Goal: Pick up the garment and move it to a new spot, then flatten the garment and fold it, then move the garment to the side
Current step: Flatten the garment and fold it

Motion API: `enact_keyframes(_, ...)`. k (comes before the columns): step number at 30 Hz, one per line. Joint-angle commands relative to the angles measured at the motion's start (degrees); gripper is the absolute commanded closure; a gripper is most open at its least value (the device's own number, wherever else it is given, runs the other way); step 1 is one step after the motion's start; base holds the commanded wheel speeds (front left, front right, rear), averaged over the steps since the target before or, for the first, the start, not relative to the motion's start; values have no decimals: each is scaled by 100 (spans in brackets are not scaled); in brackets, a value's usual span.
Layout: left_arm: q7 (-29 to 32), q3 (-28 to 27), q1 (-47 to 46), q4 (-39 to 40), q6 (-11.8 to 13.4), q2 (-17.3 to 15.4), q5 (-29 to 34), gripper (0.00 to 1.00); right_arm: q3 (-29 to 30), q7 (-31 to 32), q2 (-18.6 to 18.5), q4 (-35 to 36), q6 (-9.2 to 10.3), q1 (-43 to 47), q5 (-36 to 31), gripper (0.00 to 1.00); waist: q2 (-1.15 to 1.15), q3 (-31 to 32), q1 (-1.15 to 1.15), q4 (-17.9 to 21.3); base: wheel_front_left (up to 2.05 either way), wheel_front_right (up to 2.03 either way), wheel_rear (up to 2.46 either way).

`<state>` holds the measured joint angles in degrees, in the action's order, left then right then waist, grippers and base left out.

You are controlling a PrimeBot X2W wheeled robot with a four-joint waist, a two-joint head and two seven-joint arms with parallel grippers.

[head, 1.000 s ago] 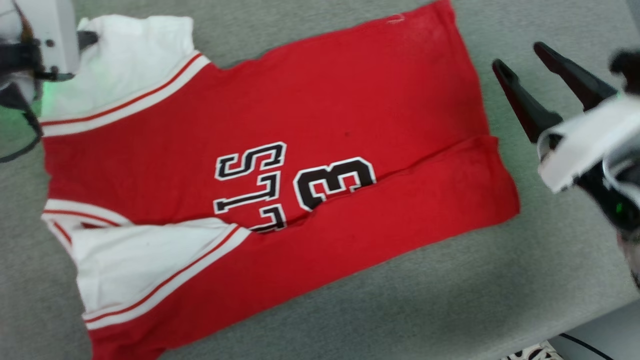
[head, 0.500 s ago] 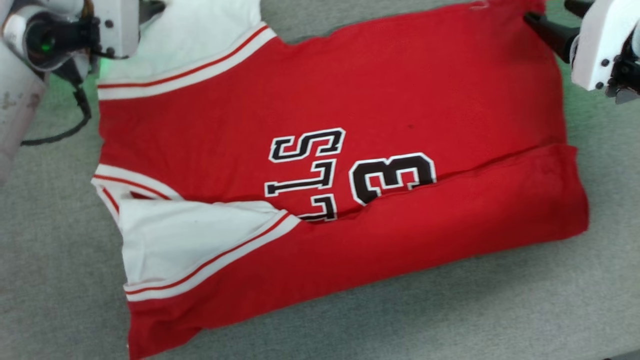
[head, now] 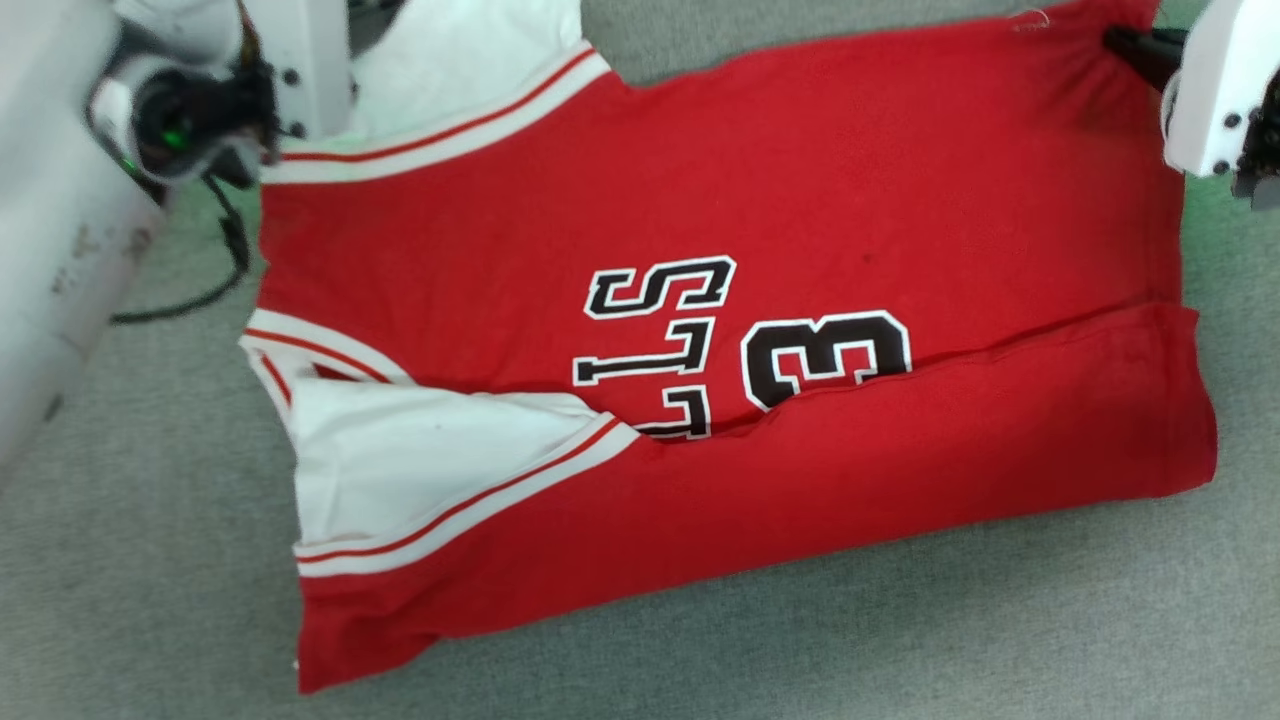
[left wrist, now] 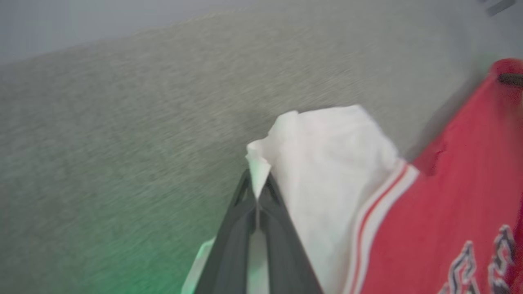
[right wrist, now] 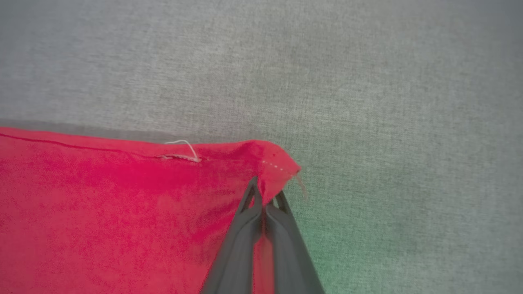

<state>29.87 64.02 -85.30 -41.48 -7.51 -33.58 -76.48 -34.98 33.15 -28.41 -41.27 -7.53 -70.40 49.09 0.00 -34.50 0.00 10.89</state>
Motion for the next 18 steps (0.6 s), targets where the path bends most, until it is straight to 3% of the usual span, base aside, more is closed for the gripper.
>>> enact_keyframes(1, -227, -78, 138, 127, 7, 11, -140, 100, -65, -118, -98, 41, 9, 146, 85, 100, 0, 358, 0, -162, 0, 0, 0)
enact_keyframes(8, -1250, -166, 833, 1170, 6, -248, -528, 100, -627, -654, -654, 693, 8, 756, 478, 100, 0, 1187, 0, -566, 0, 0, 0)
enact_keyframes(18, -2321, 167, 2394, 3303, 6, -1376, -759, 100, -1133, -1028, -1889, 1713, 9, 2080, 1191, 100, 0, 1975, 0, -1042, 0, 0, 0)
